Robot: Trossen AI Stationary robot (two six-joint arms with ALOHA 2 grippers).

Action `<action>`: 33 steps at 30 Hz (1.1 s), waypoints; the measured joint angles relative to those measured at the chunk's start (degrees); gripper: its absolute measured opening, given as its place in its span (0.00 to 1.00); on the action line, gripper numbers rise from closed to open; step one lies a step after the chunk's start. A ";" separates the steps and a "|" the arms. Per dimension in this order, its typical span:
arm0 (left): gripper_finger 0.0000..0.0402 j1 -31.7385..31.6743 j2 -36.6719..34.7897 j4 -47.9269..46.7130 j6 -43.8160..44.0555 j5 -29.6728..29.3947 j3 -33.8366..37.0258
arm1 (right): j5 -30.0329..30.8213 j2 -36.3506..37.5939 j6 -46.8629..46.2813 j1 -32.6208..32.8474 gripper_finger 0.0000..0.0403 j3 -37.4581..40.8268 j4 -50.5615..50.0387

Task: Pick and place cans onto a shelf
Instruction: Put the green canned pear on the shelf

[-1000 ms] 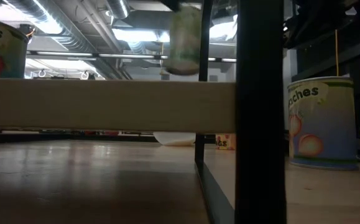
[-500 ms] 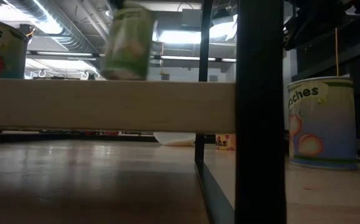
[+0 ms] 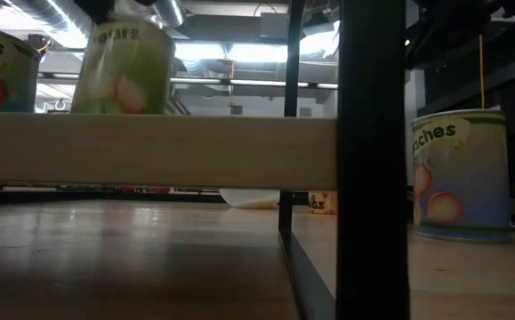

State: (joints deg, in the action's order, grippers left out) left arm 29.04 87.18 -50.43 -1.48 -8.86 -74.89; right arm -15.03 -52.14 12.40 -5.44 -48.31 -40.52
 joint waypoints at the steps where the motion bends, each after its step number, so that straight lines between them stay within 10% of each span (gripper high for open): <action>1: 0.00 0.78 0.00 0.67 0.39 -0.26 0.00 | 0.00 0.00 0.01 -0.01 0.21 0.00 0.30; 33: 0.01 9.44 1.75 -1.38 11.65 -9.64 0.00 | 0.00 0.00 -0.35 0.00 0.21 0.00 0.73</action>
State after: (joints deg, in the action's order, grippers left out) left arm 38.48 88.92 -51.81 10.17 -18.50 -74.90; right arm -15.03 -52.14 12.05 -5.45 -48.31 -39.79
